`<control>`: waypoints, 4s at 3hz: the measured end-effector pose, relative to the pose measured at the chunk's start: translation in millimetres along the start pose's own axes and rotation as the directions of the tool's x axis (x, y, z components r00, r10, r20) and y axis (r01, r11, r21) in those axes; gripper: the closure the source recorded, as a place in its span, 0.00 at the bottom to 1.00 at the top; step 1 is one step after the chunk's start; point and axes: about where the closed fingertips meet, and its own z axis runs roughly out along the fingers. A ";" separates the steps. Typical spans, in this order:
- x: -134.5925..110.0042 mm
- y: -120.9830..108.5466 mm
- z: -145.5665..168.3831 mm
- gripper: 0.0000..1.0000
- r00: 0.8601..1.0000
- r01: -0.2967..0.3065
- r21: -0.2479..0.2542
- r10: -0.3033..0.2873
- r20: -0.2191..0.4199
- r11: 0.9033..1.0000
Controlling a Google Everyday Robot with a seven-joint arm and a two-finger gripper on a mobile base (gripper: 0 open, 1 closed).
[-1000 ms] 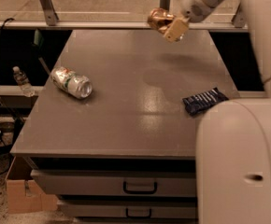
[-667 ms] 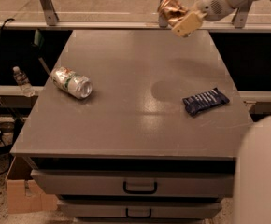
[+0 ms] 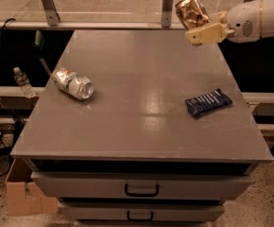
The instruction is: Place orange can upright
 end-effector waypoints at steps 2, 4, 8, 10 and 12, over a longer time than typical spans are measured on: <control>26.0 16.6 -18.0 1.00 0.966 0.081 -0.132 -0.046 0.253 0.988; 30.1 17.2 -10.6 1.00 0.958 0.095 -0.147 -0.051 0.281 0.985; 101.3 -10.6 -28.5 1.00 0.905 0.272 -0.182 -0.187 0.382 0.945; 135.3 -11.9 -31.6 1.00 0.905 0.247 -0.195 -0.155 0.395 0.949; 157.7 -20.5 -44.5 0.61 0.918 0.246 -0.194 -0.164 0.360 0.950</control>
Offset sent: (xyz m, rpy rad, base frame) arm -0.0340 -0.0390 -0.0345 0.3071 -0.1910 0.2353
